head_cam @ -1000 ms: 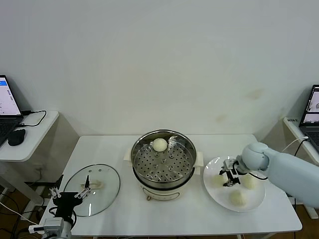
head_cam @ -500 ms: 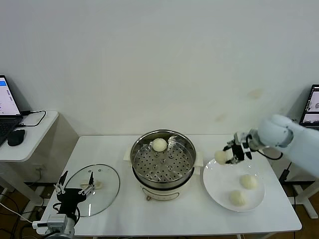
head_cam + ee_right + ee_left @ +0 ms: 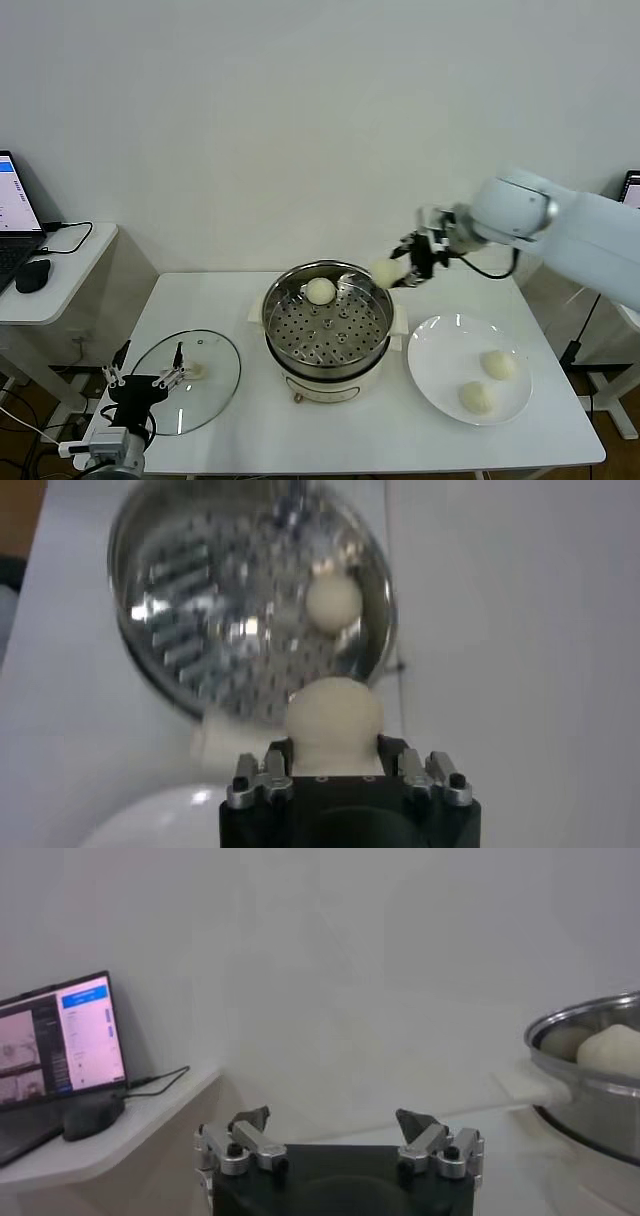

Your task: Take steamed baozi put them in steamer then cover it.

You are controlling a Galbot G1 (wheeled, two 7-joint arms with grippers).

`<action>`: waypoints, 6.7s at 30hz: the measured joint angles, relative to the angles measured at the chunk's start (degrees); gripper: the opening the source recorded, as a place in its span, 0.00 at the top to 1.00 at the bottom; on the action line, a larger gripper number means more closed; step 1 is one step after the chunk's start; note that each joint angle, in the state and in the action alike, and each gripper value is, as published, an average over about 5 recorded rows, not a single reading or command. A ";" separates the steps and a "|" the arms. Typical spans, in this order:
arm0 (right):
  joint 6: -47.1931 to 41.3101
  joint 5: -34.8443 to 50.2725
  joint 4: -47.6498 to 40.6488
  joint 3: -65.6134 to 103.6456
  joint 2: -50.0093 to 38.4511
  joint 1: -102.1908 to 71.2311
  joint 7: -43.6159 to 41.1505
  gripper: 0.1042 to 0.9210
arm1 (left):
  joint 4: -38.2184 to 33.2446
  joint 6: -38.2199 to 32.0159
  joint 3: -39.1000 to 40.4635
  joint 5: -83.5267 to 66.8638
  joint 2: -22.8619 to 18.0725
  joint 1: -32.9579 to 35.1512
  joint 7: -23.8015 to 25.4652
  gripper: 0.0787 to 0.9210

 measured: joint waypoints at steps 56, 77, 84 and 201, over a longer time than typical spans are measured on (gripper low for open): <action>-0.74 -6.21 -0.13 -7.56 1.54 4.99 -10.71 0.12 | 1.11 -0.07 -0.34 -0.63 0.54 -0.80 0.15 0.12; 13.46 -29.27 5.01 1.91 -24.27 -13.23 -18.00 0.12 | 2.06 0.06 0.04 0.71 0.67 -0.71 0.20 0.12; 15.48 -33.89 4.11 11.22 -26.38 -26.97 -17.40 0.12 | 2.45 0.17 -0.01 1.20 0.52 -0.73 0.21 0.12; 51.04 -38.12 -5.43 -8.91 16.99 -3.26 -10.74 0.17 | 1.33 -0.83 -2.58 1.07 -2.20 0.10 -0.35 0.12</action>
